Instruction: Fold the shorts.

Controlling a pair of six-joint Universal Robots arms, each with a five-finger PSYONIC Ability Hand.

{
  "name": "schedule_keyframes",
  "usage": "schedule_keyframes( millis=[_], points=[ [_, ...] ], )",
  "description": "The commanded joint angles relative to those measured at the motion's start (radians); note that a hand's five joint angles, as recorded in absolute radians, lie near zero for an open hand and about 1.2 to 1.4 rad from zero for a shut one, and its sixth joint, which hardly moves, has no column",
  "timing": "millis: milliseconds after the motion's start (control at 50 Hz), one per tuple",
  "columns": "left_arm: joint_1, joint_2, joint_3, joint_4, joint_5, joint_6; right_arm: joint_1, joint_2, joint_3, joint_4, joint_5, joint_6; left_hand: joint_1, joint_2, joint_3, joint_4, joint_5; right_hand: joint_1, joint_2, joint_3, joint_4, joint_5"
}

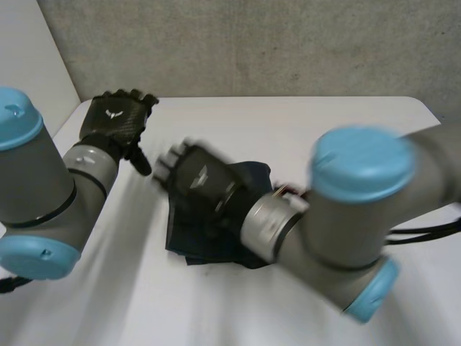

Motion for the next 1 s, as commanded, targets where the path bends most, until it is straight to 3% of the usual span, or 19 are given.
schedule_keyframes(
  millis=[20, 140, 240, 340, 500, 600, 720, 760, 860, 940, 1000],
  points=[
    [-0.059, -0.072, 0.108, -0.035, 0.123, -0.159, -0.201, -0.103, -0.002, 0.011, 0.039, 0.557, -0.013, -0.022, -0.033, -0.026, -0.042, -0.028, -0.042, -0.038, -0.058, -0.059],
    [-0.113, -0.224, 0.178, -0.178, 0.126, -0.196, -0.217, 0.044, -0.068, 0.144, 0.100, 0.510, -0.004, -0.013, -0.024, -0.017, -0.033, -0.028, -0.042, -0.038, -0.058, -0.059],
    [-0.128, -0.356, 0.217, -0.340, 0.022, -0.191, -0.212, 0.195, -0.134, 0.225, 0.174, 0.424, -0.004, -0.013, -0.024, -0.017, -0.033, -0.028, -0.042, -0.038, -0.058, -0.059],
    [-0.131, -0.393, 0.226, -0.357, -0.094, -0.187, -0.212, 0.278, -0.153, 0.233, 0.206, 0.393, -0.004, -0.013, -0.024, -0.017, -0.033, -0.028, -0.042, -0.038, -0.058, -0.059],
    [-0.131, -0.380, 0.220, -0.362, -0.098, -0.112, -0.212, 0.299, -0.168, 0.252, 0.229, 0.338, -0.007, -0.016, -0.027, -0.020, -0.036, -0.028, -0.042, -0.038, -0.058, -0.059],
    [-0.149, -0.330, 0.232, -0.367, -0.098, -0.084, -0.212, 0.235, -0.174, 0.265, 0.248, 0.315, -0.010, -0.019, -0.030, -0.023, -0.039, -0.028, -0.042, -0.038, -0.058, -0.059],
    [-0.156, -0.129, 0.257, -0.357, -0.094, -0.084, -0.223, 0.040, -0.168, 0.246, 0.278, 0.332, -0.016, -0.026, -0.036, -0.029, -0.046, -0.028, -0.042, -0.038, -0.058, -0.059],
    [-0.150, -0.069, 0.264, -0.356, -0.094, -0.084, -0.226, -0.010, -0.168, 0.230, 0.318, 0.337, -0.016, -0.026, -0.036, -0.029, -0.046, -0.028, -0.042, -0.038, -0.058, -0.059],
    [-0.082, 0.107, 0.284, -0.368, -0.095, -0.093, -0.246, -0.179, -0.143, 0.189, 0.514, 0.364, -0.016, -0.026, -0.036, -0.029, -0.046, -0.028, -0.042, -0.038, -0.058, -0.059],
    [-0.012, 0.181, 0.280, -0.452, -0.085, -0.105, -0.293, -0.269, -0.111, 0.204, 0.585, 0.357, -0.016, -0.026, -0.036, -0.029, -0.046, -0.028, -0.042, -0.038, -0.058, -0.059],
    [0.016, 0.204, 0.280, -0.514, -0.066, -0.135, -0.324, -0.314, -0.079, 0.235, 0.577, 0.356, -0.016, -0.026, -0.036, -0.029, -0.046, -0.028, -0.042, -0.038, -0.058, -0.059]
  ],
)
